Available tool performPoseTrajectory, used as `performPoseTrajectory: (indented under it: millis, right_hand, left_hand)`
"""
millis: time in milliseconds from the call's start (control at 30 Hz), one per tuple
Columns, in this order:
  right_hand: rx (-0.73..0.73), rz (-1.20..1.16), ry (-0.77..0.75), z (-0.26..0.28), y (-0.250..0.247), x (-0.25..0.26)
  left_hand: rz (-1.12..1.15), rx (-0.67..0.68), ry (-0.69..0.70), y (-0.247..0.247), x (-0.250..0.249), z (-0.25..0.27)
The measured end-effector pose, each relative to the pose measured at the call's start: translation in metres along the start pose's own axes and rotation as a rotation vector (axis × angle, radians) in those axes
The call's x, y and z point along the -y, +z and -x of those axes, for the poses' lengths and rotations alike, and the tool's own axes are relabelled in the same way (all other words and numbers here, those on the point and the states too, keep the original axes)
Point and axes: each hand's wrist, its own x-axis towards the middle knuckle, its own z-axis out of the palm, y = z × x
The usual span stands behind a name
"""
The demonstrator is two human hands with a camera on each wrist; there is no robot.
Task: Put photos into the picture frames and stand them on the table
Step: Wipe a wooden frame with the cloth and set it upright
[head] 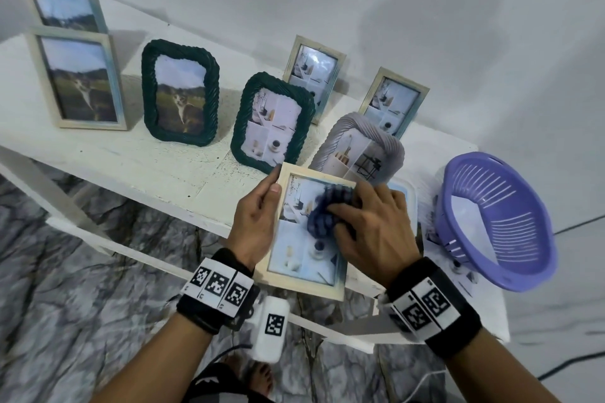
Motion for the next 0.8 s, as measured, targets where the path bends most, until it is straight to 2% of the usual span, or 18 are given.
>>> performPoseTrajectory:
  millis: [67,133,200,267,333,400,433,500,600,667,800]
  right_hand:
    - [0.030,-0.062,-0.063,0.007,0.004,0.010]
    - [0.117,-0.153,-0.224,0.020,0.006,0.019]
    - [0.176,-0.163,-0.318,0.025,0.003,0.021]
    - [0.114,-0.081,-0.270,0.016,0.004,0.014]
    - [0.022,0.000,-0.099,-0.001,0.002,0.007]
    - [-0.011,0.000,0.028,-0.011,0.002,0.010]
    - [-0.006,-0.022,0.023,-0.011,0.003,0.016]
    - [0.044,-0.091,-0.099,0.001,0.005,0.032]
    - [0.200,-0.164,-0.267,0.025,0.002,0.038]
    - [0.247,-0.127,-0.289,0.032,-0.001,0.030]
    - [0.205,-0.060,-0.254,0.034,-0.008,0.014]
  left_hand:
    - [-0.015,-0.006,0.011,-0.003,0.000,0.000]
    - [-0.016,-0.009,0.015,-0.007,0.002,-0.001]
    - [-0.004,-0.017,0.013,-0.009,0.002,-0.001]
    - [0.000,-0.009,0.014,-0.009,0.002,0.000]
    - [0.007,0.017,0.015,-0.006,0.000,0.002]
    - [0.027,0.042,0.007,-0.003,-0.001,0.005]
    - [0.032,0.034,0.005,-0.004,-0.001,0.006]
    - [0.015,0.016,0.016,-0.009,0.002,0.003]
    - [0.025,-0.009,0.005,-0.020,0.005,0.001]
    - [0.021,-0.004,0.004,-0.024,0.007,0.002]
    - [-0.021,0.006,0.005,-0.024,0.013,0.002]
